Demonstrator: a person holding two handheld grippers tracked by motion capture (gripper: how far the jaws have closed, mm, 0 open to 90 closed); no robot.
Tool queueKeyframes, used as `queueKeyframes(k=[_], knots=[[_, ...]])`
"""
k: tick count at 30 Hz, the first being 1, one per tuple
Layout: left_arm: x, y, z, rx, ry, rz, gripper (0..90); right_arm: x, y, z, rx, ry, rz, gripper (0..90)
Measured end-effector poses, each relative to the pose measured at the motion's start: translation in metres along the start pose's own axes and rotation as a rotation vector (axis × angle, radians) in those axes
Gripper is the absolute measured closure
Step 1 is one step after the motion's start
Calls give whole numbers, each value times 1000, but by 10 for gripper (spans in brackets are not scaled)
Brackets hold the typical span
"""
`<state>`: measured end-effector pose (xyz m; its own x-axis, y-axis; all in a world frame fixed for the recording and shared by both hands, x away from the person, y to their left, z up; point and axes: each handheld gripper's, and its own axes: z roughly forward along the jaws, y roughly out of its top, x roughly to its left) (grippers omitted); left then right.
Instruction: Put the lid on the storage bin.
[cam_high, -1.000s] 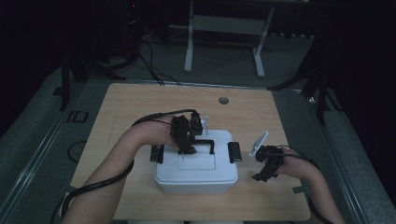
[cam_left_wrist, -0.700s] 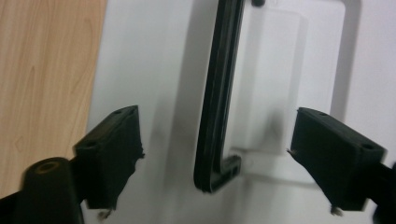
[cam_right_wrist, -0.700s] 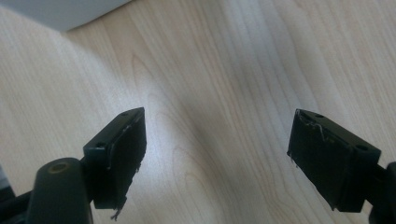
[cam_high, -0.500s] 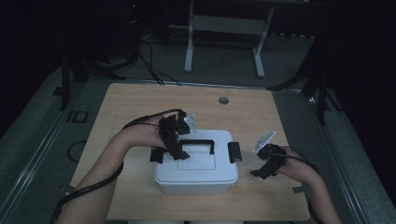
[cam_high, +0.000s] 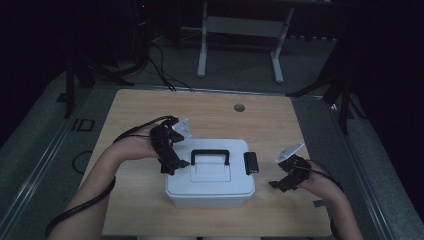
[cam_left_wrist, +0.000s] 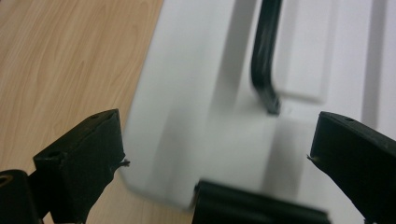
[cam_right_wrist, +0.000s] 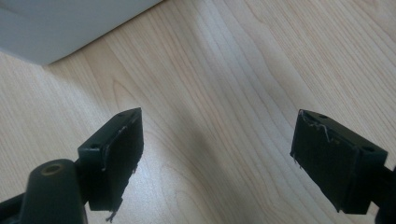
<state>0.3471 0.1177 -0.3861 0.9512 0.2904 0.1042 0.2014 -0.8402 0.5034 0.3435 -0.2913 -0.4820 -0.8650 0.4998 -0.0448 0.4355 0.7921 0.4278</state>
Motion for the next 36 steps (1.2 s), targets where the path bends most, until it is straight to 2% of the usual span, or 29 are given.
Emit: queueKeyframes(k=[8,12,14,17,23,25,33,36], knots=[[4,-21,-10,-54,54,-40,27,0,0,0,-24,-11,19,165],[5,-28,-17,-100,54,-64,27,0,0,2,-24,-11,22,160],[6,-30,-19,-109,56,-69,27,0,0,2,-26,-13,23,160],[7,-41,-23,-137,60,-92,27,1,-1,3,-29,-15,22,160],[7,-60,-24,-121,66,-117,27,1,-3,2,-42,-26,30,160],[7,-67,-24,-131,61,-129,27,1,-4,2,-47,-29,30,160],[6,-93,-28,-164,83,-171,27,1,-5,4,-57,-31,48,160],[6,-104,-27,-174,83,-198,27,1,-6,4,-63,-32,53,160]])
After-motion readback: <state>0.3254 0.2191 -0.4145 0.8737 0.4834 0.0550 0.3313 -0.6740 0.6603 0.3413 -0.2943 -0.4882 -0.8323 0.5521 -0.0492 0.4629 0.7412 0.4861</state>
